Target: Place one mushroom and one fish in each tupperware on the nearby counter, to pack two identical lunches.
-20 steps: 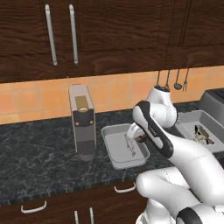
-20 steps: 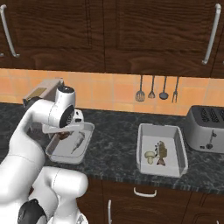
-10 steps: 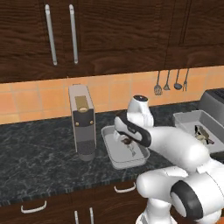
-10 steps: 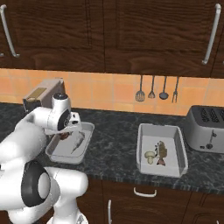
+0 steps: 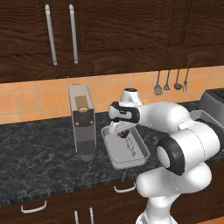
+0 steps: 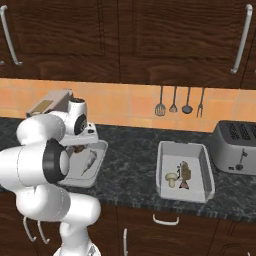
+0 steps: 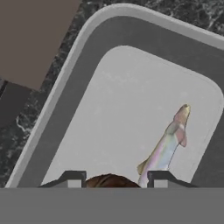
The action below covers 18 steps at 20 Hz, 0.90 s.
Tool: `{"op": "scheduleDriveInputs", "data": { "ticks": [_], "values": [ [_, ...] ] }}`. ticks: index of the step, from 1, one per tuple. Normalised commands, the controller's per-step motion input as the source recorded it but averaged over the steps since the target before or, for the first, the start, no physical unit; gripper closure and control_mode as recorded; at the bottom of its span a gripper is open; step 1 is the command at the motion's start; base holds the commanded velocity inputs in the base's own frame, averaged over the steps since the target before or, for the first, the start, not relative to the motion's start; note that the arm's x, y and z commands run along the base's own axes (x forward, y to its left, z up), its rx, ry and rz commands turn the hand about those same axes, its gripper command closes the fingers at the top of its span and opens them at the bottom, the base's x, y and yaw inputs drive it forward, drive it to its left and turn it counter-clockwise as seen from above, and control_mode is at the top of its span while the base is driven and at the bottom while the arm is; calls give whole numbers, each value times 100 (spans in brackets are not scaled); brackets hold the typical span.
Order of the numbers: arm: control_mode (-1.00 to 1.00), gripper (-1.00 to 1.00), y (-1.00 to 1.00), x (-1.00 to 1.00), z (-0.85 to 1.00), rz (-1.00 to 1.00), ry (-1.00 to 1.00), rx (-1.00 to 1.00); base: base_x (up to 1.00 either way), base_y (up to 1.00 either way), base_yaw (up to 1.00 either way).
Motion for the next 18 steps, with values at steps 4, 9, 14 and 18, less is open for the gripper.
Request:
{"op": "scheduleDriveInputs", "data": {
  "ticks": [4, 9, 14, 18],
  "values": [
    [-100, 100, 0, 0, -64, 0, -1, 0, 0, 0, 0],
    [-100, 100, 4, 0, -43, 0, -4, 0, 0, 0, 0],
    [-100, 100, 18, 10, 0, -2, 0, -3, 0, 0, 0],
    [-100, -100, 21, 45, -5, 0, 0, 0, 0, 0, 0]
  ]
}}
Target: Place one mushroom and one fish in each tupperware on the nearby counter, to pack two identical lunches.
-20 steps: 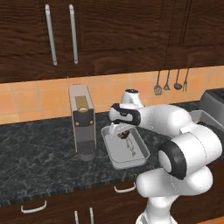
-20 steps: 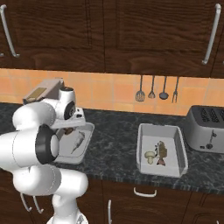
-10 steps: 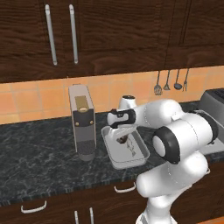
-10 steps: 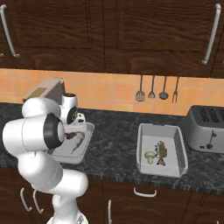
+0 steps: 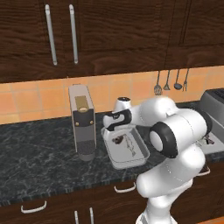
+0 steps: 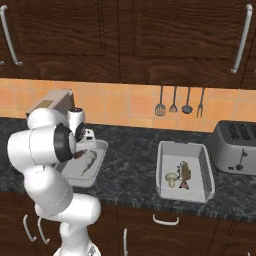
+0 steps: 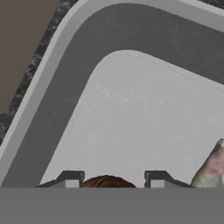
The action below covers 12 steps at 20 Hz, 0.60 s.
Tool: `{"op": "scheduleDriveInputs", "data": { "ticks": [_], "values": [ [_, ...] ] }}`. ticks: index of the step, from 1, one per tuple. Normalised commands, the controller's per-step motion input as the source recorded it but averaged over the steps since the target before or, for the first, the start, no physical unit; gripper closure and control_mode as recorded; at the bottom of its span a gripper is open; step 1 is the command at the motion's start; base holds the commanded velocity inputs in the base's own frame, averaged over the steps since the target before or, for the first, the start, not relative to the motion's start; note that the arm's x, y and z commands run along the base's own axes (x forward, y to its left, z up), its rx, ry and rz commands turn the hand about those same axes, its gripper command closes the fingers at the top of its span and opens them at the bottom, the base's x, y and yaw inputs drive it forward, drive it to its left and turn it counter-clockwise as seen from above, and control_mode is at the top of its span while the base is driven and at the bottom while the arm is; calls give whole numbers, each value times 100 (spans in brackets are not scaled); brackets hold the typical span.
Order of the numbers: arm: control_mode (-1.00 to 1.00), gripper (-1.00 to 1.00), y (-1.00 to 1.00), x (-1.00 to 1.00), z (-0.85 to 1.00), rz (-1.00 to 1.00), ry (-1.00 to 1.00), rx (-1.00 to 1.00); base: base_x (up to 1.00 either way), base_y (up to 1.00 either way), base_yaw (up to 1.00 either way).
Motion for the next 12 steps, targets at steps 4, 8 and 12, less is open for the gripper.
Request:
{"op": "scheduleDriveInputs", "data": {
  "ticks": [4, 8, 12],
  "values": [
    [-100, -100, 18, 50, -3, 0, 0, 0, 0, 0, 0],
    [-100, -100, 9, 41, -8, 0, 0, 0, 0, 0, 0],
    [-100, -100, -6, -26, 7, 0, 0, 0, 0, 0, 0]
  ]
}}
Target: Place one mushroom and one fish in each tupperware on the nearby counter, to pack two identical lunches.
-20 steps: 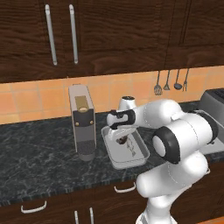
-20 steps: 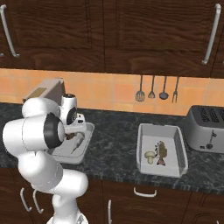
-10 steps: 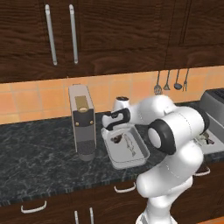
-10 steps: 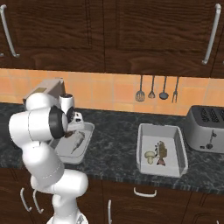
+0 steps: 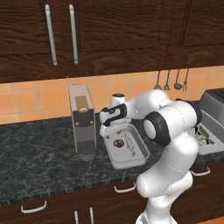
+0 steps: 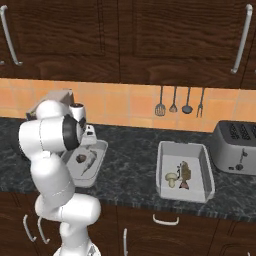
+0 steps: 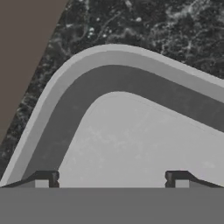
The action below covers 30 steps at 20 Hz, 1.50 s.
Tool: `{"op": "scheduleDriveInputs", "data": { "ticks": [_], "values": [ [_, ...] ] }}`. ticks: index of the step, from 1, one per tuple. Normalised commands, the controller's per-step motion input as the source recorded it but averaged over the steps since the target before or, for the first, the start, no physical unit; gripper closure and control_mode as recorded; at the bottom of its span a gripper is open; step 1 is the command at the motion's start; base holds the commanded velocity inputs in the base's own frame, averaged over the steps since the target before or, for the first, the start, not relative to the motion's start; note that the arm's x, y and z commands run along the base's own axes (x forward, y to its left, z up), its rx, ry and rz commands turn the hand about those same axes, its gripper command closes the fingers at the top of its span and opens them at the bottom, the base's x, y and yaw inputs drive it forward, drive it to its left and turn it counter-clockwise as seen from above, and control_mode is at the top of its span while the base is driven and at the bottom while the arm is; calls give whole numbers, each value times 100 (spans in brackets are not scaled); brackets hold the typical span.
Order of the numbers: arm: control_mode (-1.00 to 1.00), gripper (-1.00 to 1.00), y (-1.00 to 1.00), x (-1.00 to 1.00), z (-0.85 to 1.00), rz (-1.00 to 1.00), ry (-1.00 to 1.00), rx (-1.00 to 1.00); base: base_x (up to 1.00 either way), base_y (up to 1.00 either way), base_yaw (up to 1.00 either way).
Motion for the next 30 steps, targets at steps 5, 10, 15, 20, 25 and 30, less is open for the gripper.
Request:
{"op": "scheduleDriveInputs", "data": {
  "ticks": [5, 10, 15, 20, 25, 30],
  "values": [
    [-100, -100, -27, -100, 7, 0, -5, 0, 0, 0, 0],
    [-100, -100, -30, -95, 40, 0, 2, 0, 0, 0, 0],
    [-100, -100, -44, -71, 93, -4, 17, 0, 0, 0, 0],
    [-100, -100, -26, -95, 91, 0, -4, -2, 0, 0, 0],
    [-100, -100, 0, -45, -1, 2, 4, 0, 0, 0, 0],
    [-100, -100, 2, -60, 42, -2, -13, 0, 0, 0, 0]
  ]
}}
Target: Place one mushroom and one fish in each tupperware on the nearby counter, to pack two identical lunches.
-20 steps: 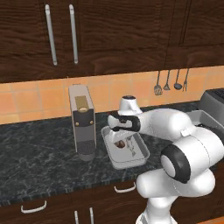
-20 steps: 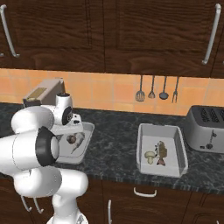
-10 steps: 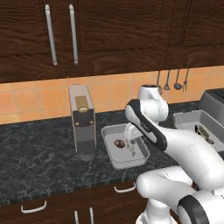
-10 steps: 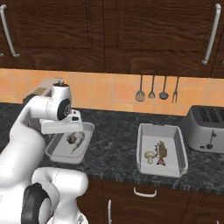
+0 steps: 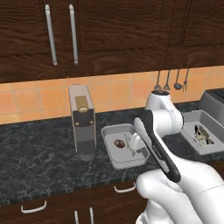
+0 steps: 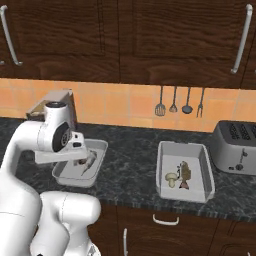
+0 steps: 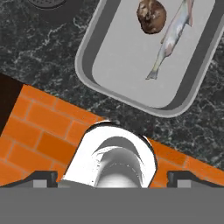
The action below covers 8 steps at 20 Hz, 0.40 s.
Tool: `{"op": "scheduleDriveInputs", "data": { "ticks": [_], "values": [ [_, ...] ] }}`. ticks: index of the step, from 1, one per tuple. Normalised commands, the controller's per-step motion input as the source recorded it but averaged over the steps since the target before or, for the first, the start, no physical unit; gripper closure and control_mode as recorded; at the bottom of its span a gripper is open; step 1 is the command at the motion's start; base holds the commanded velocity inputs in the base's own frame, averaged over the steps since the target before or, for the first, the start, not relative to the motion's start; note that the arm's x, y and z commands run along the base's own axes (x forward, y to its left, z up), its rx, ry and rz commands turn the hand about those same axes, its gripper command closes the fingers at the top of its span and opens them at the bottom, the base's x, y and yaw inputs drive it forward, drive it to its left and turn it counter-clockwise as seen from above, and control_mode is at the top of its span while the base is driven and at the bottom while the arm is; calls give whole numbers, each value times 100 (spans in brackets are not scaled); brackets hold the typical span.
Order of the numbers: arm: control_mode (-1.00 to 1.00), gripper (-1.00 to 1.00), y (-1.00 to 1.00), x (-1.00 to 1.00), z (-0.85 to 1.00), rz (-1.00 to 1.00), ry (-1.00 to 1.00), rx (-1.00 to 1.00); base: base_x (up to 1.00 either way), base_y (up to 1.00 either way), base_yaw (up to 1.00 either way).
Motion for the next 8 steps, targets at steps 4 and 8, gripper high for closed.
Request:
{"op": "scheduleDriveInputs", "data": {
  "ticks": [4, 8],
  "values": [
    [-100, -100, 8, -2, 75, -13, 8, -5, 0, 0, 0],
    [-100, -100, 9, -12, 47, -5, 27, -5, 0, 0, 0]
  ]
}}
